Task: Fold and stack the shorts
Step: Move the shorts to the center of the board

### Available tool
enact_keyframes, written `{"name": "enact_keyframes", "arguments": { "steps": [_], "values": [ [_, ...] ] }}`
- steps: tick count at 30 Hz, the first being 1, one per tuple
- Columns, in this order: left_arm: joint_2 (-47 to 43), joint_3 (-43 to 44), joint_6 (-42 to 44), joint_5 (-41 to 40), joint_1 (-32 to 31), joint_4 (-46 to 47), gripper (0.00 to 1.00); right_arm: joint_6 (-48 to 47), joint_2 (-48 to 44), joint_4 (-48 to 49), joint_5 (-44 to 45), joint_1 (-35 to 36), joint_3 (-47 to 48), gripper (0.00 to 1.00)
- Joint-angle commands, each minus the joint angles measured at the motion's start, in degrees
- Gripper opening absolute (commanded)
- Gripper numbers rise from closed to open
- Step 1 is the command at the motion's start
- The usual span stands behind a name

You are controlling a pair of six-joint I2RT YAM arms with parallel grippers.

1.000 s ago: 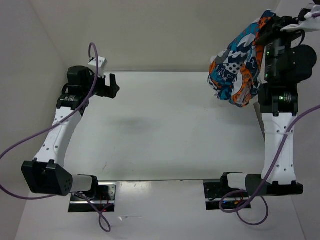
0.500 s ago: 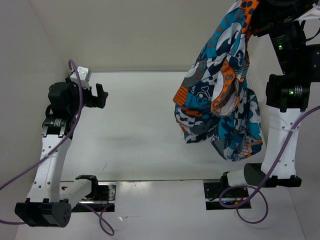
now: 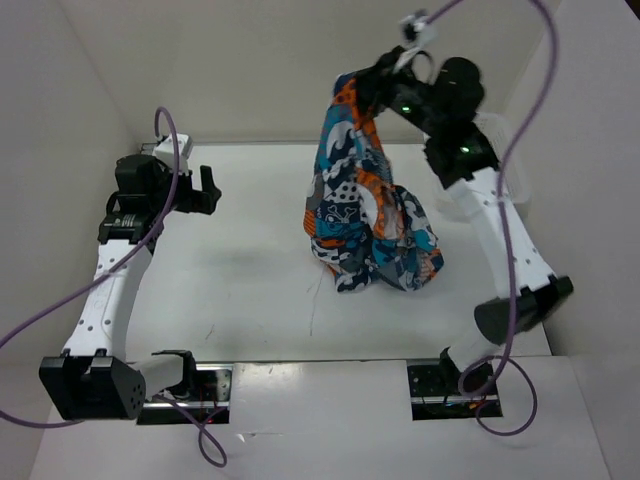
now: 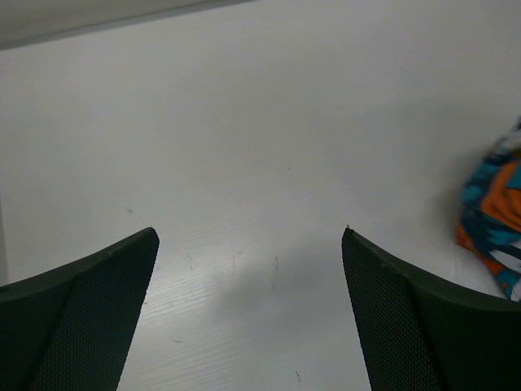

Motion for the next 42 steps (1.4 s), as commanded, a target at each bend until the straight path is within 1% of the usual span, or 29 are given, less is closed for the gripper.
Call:
{"name": "enact_keyframes", "arguments": {
  "steps": [1, 2, 3, 4, 5, 6, 7, 8, 10, 11, 13, 14, 16, 18, 21, 22, 23, 24, 25, 26, 27, 28, 31, 34, 36, 37, 39, 41, 42],
  "values": [
    [1.8, 2.6, 0.2, 1.0, 0.4, 1.0, 1.0, -12.1, 12.0, -11.9, 9.5, 8.5, 6.1, 0.75],
    [2.9, 2.6, 0.2, 0.0, 0.4, 1.0, 1.0, -12.8, 16.6, -15.3, 12.5, 9.7, 17.7, 0.94],
    [2.9, 3.6, 0.2, -0.7, 0.4, 1.0, 1.0, -12.3, 26.6, -19.3, 13.2, 10.6, 26.0, 1.0],
    [3.5, 4.4, 0.2, -2.5, 0.4, 1.0, 1.0, -10.8, 31.3, -27.0, 13.2, 11.1, 34.9, 1.0],
    [4.0, 5.7, 0.2, -3.6, 0.4, 1.0, 1.0, -7.9, 35.3, -30.0, 11.8, 11.1, 52.1, 1.0],
    [4.1, 5.7, 0.2, -4.5, 0.4, 1.0, 1.0, -6.8, 38.5, -32.2, 12.4, 11.1, 58.7, 1.0],
    [4.1, 5.7, 0.2, -5.3, 0.4, 1.0, 1.0, -6.0, 40.9, -34.5, 14.0, 11.1, 62.5, 1.0],
    [4.1, 5.7, 0.2, -5.8, 0.4, 1.0, 1.0, -6.0, 40.2, -35.1, 18.3, 11.1, 61.6, 1.0],
    [4.1, 4.5, 0.2, -5.8, 0.4, 1.0, 1.0, -6.0, 35.6, -36.3, 22.6, 11.1, 54.7, 1.0],
    [4.1, 3.8, 0.2, -5.8, 0.4, 1.7, 1.0, -6.5, 34.1, -37.0, 24.1, 11.1, 47.4, 1.0],
    [4.1, 1.7, 0.2, -4.6, 0.4, 3.2, 1.0, -6.5, 31.2, -37.0, 27.8, 10.3, 41.8, 1.0],
    [4.1, 1.1, 0.2, -3.8, 0.4, 3.2, 1.0, -6.5, 28.7, -37.0, 28.6, 10.2, 38.4, 1.0],
    [4.1, 0.5, 0.2, -2.9, 0.4, 4.0, 1.0, -7.0, 25.7, -36.5, 27.7, 10.2, 35.5, 1.0],
    [4.6, 0.5, 0.2, -3.8, -1.9, 3.4, 1.0, -7.6, 23.8, -36.5, 27.7, 10.2, 33.6, 1.0],
    [5.2, 1.8, 0.2, -3.3, -5.5, 0.8, 1.0, -7.6, 17.4, -34.9, 30.5, 10.2, 22.6, 1.0],
    [5.7, 2.4, 0.2, -3.3, -6.4, 0.0, 1.0, -8.8, 15.0, -34.3, 30.5, 10.2, 12.9, 1.0],
    [6.2, 2.4, 0.2, -3.3, -7.5, -1.2, 1.0, -9.7, 9.2, -32.6, 30.5, 10.2, 7.0, 1.0],
    [6.2, 2.4, 0.2, -3.3, -8.1, -1.7, 1.0, -11.0, 5.8, -31.1, 30.5, 10.2, 0.7, 1.0],
    [6.9, 1.8, 0.2, -3.8, -8.1, -1.7, 1.0, -13.0, 2.3, -29.4, 29.9, 10.2, -12.8, 1.0],
    [6.9, 1.2, 0.2, -3.8, -8.9, -1.7, 1.0, -14.0, -4.8, -27.4, 29.4, 10.2, -19.5, 1.0],
    [7.6, 0.4, 0.2, -5.5, -9.5, -1.7, 1.0, -15.0, -7.9, -23.4, 28.7, 10.2, -25.7, 0.98],
    [8.3, -1.1, 0.2, -6.3, -9.6, -1.7, 1.0, -17.2, -10.2, -21.7, 26.8, 10.2, -35.9, 0.96],
    [10.3, -1.7, 0.2, -7.0, -10.1, -0.3, 1.0, -17.2, -12.7, -18.4, 24.4, 10.8, -46.6, 0.89],
    [12.7, -1.7, 0.2, -6.4, -10.1, 0.3, 1.0, -20.6, -12.2, -15.2, 22.9, 12.5, -50.5, 0.88],
    [14.6, -1.7, 0.2, -6.4, -10.1, 1.0, 1.0, -26.8, -10.5, -11.5, 27.6, 15.6, -51.9, 0.88],
    [15.2, -1.7, 0.2, -7.0, -10.1, 1.0, 1.0, -31.7, -9.7, -9.8, 31.0, 18.9, -51.9, 0.88],
    [17.0, -1.7, 0.2, -8.3, -10.1, 1.0, 1.0, -35.6, -6.5, -5.2, 33.8, 21.7, -51.3, 0.88],
    [19.8, 1.3, 0.2, -9.3, -10.1, -2.6, 1.0, -40.1, -3.9, -3.4, 33.8, 24.6, -48.7, 0.86],
    [20.8, 3.1, 0.2, -8.4, -7.2, -7.6, 1.0, -40.8, -1.5, -1.4, 33.8, 25.4, -48.0, 0.84]
  ]
}}
